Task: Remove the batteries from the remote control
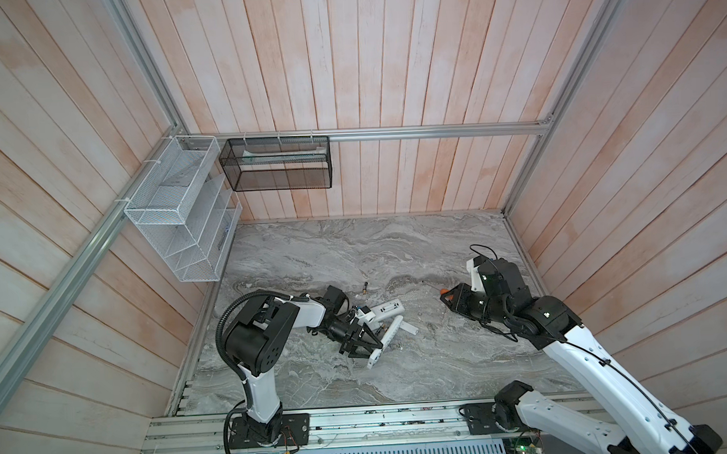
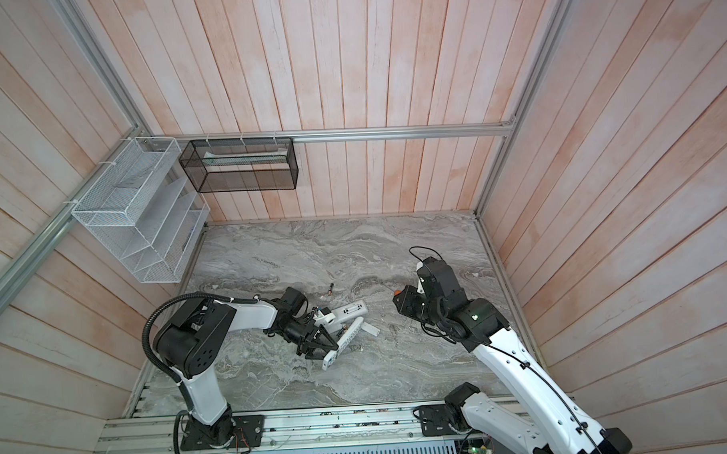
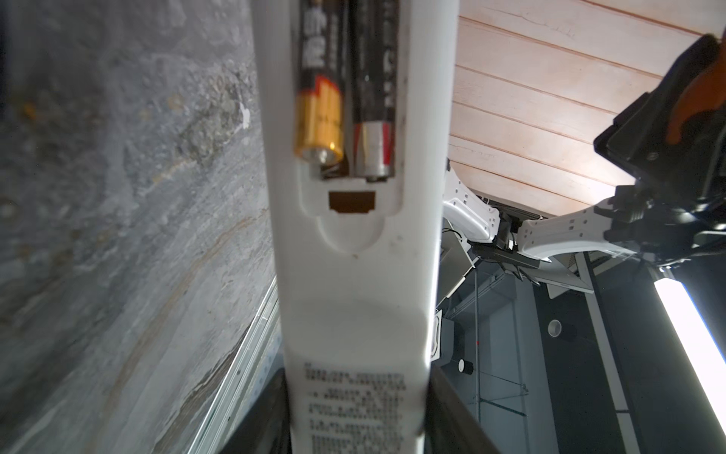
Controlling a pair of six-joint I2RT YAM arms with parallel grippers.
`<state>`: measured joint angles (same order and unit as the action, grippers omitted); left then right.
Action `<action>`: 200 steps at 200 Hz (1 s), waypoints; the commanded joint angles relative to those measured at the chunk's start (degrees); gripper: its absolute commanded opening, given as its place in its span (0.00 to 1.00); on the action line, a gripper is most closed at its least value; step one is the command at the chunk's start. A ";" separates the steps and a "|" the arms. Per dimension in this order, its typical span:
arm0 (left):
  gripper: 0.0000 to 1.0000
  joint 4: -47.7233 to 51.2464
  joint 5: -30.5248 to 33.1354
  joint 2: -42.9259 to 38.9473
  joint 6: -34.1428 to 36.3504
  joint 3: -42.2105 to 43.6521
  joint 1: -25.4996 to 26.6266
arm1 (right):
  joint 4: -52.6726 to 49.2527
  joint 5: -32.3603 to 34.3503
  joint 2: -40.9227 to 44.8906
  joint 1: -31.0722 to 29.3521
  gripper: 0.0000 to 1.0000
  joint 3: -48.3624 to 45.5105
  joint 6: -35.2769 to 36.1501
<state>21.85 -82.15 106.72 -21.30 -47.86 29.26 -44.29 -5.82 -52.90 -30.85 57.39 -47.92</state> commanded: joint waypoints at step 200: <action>0.01 30.64 63.46 -10.40 41.33 -18.58 12.16 | -12.04 -12.02 -10.83 9.10 0.00 17.48 21.92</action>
<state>47.68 -39.09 102.59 2.92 -70.46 37.67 -46.63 -12.08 -60.31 -24.88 68.16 -36.38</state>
